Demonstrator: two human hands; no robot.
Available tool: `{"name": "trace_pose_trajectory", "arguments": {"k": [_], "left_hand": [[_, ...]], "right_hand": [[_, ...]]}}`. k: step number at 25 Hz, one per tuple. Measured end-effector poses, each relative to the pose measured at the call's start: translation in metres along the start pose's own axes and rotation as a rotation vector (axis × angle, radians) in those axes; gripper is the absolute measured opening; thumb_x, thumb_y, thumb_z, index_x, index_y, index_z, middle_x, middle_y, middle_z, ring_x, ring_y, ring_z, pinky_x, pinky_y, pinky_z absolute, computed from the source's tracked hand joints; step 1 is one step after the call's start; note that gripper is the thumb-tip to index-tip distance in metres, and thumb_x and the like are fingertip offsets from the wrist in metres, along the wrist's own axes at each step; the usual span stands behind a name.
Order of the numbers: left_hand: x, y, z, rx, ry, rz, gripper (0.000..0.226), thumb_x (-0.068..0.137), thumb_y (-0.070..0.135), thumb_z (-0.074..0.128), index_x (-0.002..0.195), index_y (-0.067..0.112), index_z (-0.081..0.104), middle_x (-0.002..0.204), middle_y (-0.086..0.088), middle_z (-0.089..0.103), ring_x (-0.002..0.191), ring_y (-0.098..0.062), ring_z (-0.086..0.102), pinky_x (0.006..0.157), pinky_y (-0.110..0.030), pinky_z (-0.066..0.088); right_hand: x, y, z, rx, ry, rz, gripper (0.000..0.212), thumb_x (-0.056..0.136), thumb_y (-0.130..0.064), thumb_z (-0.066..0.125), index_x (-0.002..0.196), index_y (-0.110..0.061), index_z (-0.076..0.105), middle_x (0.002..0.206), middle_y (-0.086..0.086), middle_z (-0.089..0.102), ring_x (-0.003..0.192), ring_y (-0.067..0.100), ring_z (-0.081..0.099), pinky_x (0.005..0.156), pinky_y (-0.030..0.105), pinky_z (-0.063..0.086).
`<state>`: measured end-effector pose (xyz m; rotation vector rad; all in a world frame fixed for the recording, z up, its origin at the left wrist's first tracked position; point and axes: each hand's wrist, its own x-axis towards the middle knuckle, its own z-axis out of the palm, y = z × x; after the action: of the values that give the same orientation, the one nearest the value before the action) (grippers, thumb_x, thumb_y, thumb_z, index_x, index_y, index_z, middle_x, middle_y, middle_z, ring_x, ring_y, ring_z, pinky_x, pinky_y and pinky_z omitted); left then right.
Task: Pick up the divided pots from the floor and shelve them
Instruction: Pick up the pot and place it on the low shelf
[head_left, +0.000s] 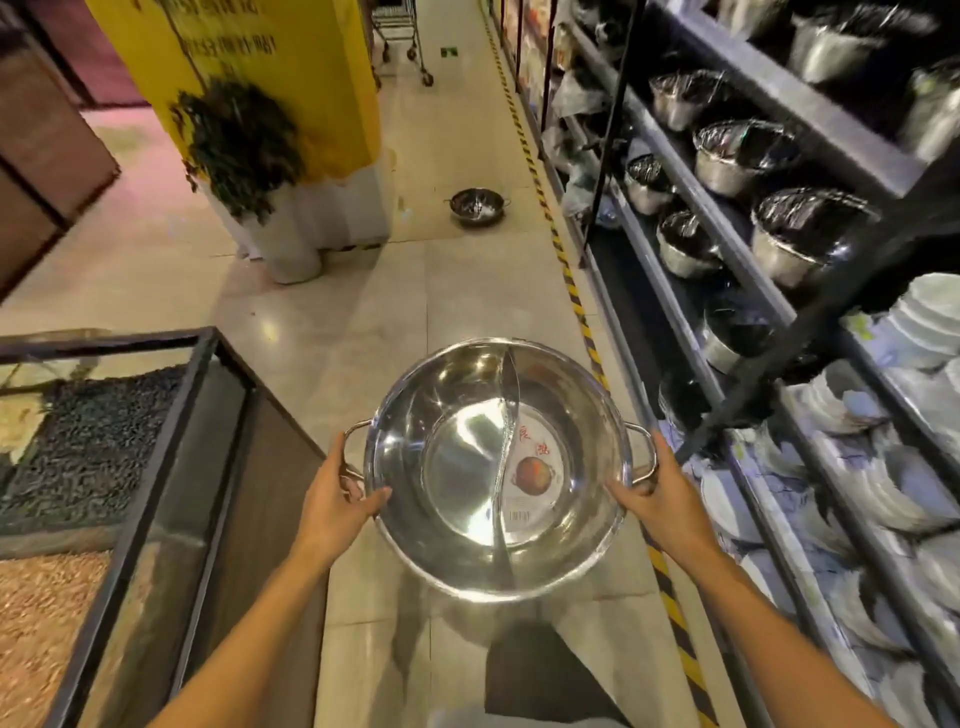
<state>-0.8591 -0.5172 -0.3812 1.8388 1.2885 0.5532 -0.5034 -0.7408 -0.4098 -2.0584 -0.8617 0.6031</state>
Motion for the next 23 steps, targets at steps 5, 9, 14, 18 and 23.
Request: {"name": "trace_pose_trajectory", "arguments": {"k": [5,9,14,18,23], "left_hand": [[0.159,0.038,0.01,0.051,0.025,0.027,0.092,0.072,0.025,0.085,0.146,0.038,0.031,0.079,-0.006,0.065,0.07,-0.017,0.063,0.058,-0.013,0.048],[0.277,0.053,0.026,0.024,-0.009,0.028,0.095,0.068,0.03,0.087,0.146,0.034,0.033,0.086,-0.002,0.064,0.071,-0.019,0.062,0.062,-0.023,0.052],[0.468,0.074,0.069,0.033,-0.147,0.091,0.088,0.071,0.023,0.086,0.144,0.032,0.038,0.083,-0.007,0.06,0.07,-0.024,0.06,0.061,-0.037,0.053],[0.611,0.104,0.098,0.067,-0.31,0.102,0.09,0.07,0.025,0.087,0.145,0.032,0.037,0.086,-0.007,0.06,0.072,-0.024,0.061,0.062,-0.036,0.054],[0.761,0.151,0.157,0.163,-0.467,0.172,0.094,0.071,0.029,0.086,0.147,0.037,0.032,0.088,-0.006,0.059,0.073,-0.022,0.062,0.061,-0.031,0.053]], "right_hand": [[0.162,-0.034,0.004,-0.01,-0.019,0.036,0.103,0.075,-0.056,0.079,0.156,-0.041,0.018,0.068,-0.017,0.07,0.062,0.003,0.067,0.057,0.019,0.053],[0.268,-0.051,0.011,-0.022,-0.03,0.091,0.1,0.076,-0.056,0.079,0.154,-0.04,0.019,0.065,-0.012,0.07,0.059,0.002,0.066,0.051,0.014,0.045],[0.408,-0.054,0.03,0.002,0.063,0.265,0.101,0.078,-0.05,0.081,0.156,-0.039,0.018,0.069,-0.003,0.072,0.063,0.007,0.069,0.071,0.041,0.059],[0.488,-0.053,0.038,0.026,0.156,0.371,0.105,0.072,-0.067,0.075,0.155,-0.044,0.016,0.076,-0.011,0.072,0.071,0.007,0.07,0.075,0.045,0.058],[0.58,-0.042,0.044,0.024,0.308,0.527,0.109,0.065,-0.08,0.069,0.154,-0.042,0.02,0.102,-0.004,0.073,0.09,0.013,0.07,0.08,0.038,0.055]]}}
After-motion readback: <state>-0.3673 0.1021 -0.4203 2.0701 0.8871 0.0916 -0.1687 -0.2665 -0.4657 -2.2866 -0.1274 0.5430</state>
